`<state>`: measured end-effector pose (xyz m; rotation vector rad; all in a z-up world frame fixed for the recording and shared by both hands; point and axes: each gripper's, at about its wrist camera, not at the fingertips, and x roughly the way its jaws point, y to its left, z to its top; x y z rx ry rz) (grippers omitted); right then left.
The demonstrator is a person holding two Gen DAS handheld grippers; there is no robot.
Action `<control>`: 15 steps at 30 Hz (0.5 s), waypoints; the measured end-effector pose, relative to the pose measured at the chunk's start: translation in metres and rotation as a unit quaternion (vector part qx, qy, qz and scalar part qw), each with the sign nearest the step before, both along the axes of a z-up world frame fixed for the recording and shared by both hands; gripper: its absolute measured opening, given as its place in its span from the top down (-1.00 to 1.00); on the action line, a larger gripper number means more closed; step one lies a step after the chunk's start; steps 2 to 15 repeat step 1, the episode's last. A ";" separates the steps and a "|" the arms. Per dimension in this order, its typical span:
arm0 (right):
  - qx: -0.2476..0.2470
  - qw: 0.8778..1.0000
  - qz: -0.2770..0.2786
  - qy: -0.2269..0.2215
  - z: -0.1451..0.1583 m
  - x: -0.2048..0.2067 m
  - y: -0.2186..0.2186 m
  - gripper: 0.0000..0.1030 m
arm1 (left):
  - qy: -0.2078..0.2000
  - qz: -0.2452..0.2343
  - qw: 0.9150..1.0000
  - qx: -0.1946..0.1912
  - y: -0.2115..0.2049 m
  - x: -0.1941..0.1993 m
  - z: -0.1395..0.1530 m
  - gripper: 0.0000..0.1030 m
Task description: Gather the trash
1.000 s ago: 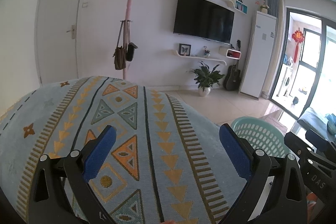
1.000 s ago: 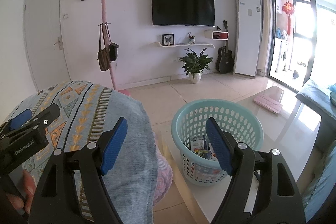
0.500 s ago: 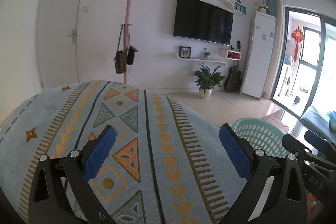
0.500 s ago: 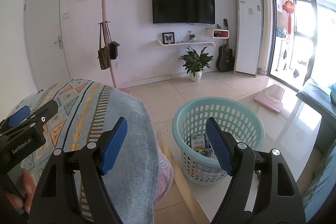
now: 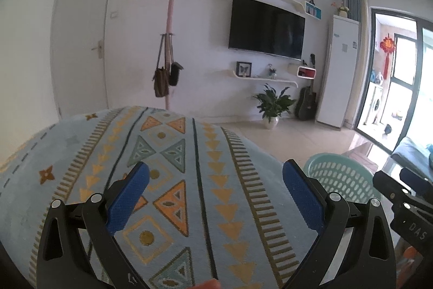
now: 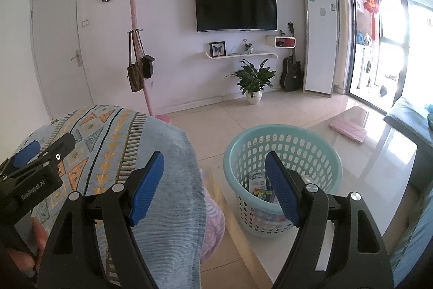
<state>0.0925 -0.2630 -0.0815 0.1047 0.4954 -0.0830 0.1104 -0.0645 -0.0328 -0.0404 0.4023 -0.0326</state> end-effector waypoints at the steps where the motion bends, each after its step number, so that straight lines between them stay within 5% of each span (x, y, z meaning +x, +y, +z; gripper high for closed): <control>1: -0.001 1.000 -0.001 -0.001 0.001 0.000 0.000 -0.42 | -0.001 -0.001 1.000 0.002 -0.001 0.000 0.000 -0.85; 15: -0.001 1.000 -0.001 -0.001 0.001 0.000 0.000 -0.42 | -0.001 -0.001 1.000 0.002 -0.001 0.000 0.000 -0.85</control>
